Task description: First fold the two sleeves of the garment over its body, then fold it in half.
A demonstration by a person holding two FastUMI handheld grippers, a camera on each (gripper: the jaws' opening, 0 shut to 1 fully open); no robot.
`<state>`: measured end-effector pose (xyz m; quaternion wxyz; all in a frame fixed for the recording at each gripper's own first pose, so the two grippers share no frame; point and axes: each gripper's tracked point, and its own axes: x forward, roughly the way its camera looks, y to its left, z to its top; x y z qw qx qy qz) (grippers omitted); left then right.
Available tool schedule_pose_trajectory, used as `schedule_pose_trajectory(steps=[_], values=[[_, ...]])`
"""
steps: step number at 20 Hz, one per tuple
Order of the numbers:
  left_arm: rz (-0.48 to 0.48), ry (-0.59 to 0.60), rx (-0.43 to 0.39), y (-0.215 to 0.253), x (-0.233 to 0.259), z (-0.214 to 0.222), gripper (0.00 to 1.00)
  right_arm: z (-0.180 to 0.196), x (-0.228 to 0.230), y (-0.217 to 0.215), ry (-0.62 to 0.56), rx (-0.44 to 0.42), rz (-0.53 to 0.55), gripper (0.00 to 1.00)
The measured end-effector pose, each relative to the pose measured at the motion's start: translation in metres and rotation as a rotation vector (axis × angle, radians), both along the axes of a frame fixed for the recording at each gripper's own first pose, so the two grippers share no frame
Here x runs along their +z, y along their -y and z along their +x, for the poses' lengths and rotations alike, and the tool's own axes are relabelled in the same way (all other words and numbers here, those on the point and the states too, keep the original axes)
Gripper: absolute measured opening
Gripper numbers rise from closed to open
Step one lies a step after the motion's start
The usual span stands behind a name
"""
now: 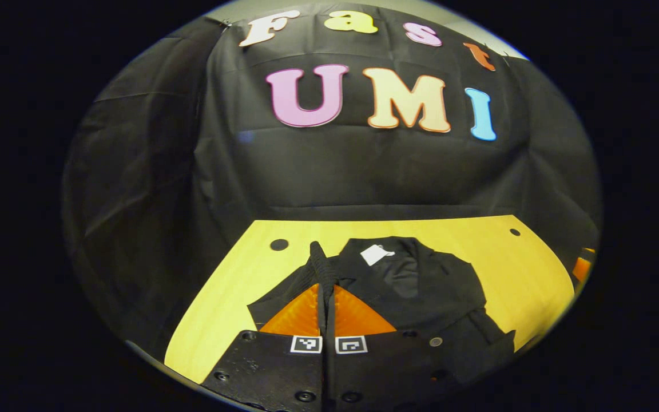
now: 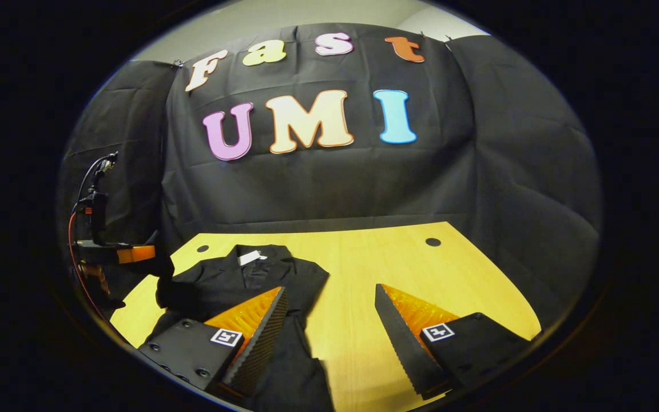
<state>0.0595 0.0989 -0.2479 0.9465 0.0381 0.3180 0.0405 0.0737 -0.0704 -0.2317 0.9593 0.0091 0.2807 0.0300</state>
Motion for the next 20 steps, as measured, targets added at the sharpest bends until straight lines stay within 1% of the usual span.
schedule_pose_trajectory(steps=[4,5,6,11,12,13,14,15,17,18,19,20], values=[[-0.003,-0.006,-0.085,0.042,-0.005,0.021,0.00,-0.012,-0.001,0.032,-0.002,-0.060,0.006,0.98],[-0.004,-0.011,-0.104,0.053,-0.009,0.025,0.00,-0.014,-0.001,0.040,0.000,-0.074,0.008,0.94],[-0.006,-0.015,-0.123,0.064,-0.011,0.029,0.00,-0.017,-0.002,0.047,0.000,-0.088,0.008,0.98],[-0.024,-0.042,-0.216,0.123,-0.030,0.043,0.00,-0.031,-0.006,0.086,-0.015,-0.156,0.007,0.98],[-0.027,-0.050,-0.232,0.134,-0.034,0.045,0.00,-0.033,-0.006,0.092,-0.018,-0.168,0.009,0.94],[-0.029,-0.059,-0.245,0.144,-0.039,0.047,0.00,-0.034,-0.007,0.098,-0.019,-0.179,0.011,0.98],[-0.026,-0.065,-0.255,0.153,-0.043,0.050,0.00,-0.036,-0.007,0.102,-0.020,-0.187,0.012,0.98],[-0.022,-0.073,-0.263,0.160,-0.046,0.051,0.00,-0.036,-0.006,0.107,-0.019,-0.193,0.011,0.94],[0.000,-0.083,-0.269,0.169,-0.051,0.055,0.00,-0.039,-0.007,0.114,-0.019,-0.194,0.013,0.94],[0.039,-0.089,-0.252,0.166,-0.052,0.057,0.00,-0.039,-0.008,0.115,-0.020,-0.189,0.015,0.94],[0.057,-0.080,-0.240,0.163,-0.050,0.058,0.00,-0.039,-0.009,0.117,-0.023,-0.181,0.022,0.94],[0.032,-0.051,-0.240,0.168,-0.039,0.055,0.07,-0.039,-0.009,0.116,-0.022,-0.164,0.037,0.97]])
